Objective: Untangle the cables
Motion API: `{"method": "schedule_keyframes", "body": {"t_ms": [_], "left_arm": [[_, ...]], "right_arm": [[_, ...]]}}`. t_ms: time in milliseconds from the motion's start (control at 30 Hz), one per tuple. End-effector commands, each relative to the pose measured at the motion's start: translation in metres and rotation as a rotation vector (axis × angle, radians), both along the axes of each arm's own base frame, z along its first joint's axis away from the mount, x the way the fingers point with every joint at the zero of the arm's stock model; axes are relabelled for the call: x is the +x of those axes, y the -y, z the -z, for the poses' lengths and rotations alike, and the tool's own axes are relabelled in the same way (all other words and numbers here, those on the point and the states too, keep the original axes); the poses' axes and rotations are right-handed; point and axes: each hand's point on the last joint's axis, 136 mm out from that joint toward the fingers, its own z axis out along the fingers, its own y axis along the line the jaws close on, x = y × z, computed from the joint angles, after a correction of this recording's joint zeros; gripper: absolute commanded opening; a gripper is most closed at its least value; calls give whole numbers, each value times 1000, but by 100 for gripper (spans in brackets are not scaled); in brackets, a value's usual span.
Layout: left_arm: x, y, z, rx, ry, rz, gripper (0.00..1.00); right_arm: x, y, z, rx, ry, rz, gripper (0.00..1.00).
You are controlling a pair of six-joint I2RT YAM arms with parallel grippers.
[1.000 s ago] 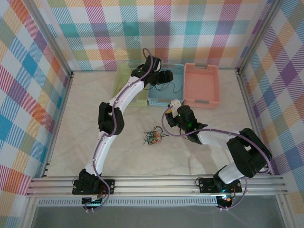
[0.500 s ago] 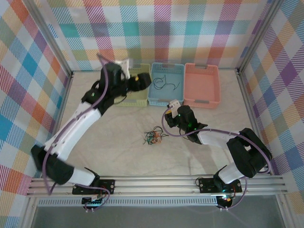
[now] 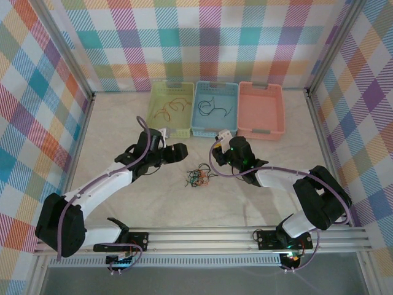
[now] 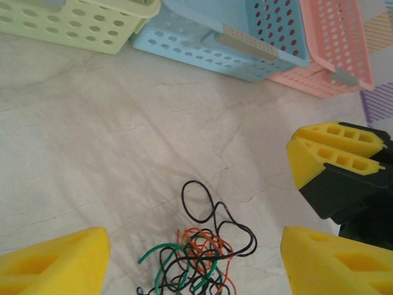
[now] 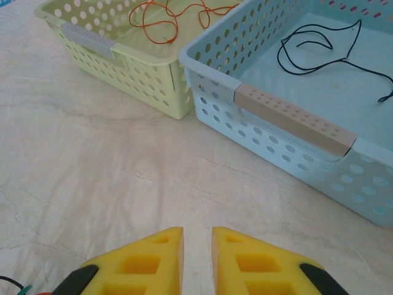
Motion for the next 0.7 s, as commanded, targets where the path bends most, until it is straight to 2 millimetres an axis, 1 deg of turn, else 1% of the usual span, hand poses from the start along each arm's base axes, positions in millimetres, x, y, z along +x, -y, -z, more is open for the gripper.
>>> {"method": "schedule_keyframes", "body": {"t_ms": [0, 100, 167, 333, 467, 667], "left_arm": [[5, 11, 1, -67, 23, 15, 73], [4, 7, 12, -52, 4, -10, 73], [1, 11, 14, -72, 0, 8, 72], [-2, 8, 15, -58, -10, 3, 72], [-6, 13, 14, -87, -37, 19, 72], [-13, 27, 25, -111, -113, 55, 70]], "right_arm": [[0, -5, -8, 13, 11, -29, 21], [0, -7, -8, 16, 8, -39, 22], [-1, -11, -9, 25, 6, -56, 22], [-7, -20, -13, 49, 17, -115, 22], [-16, -33, -17, 74, 25, -192, 24], [-33, -56, -16, 96, -3, -336, 27]]}}
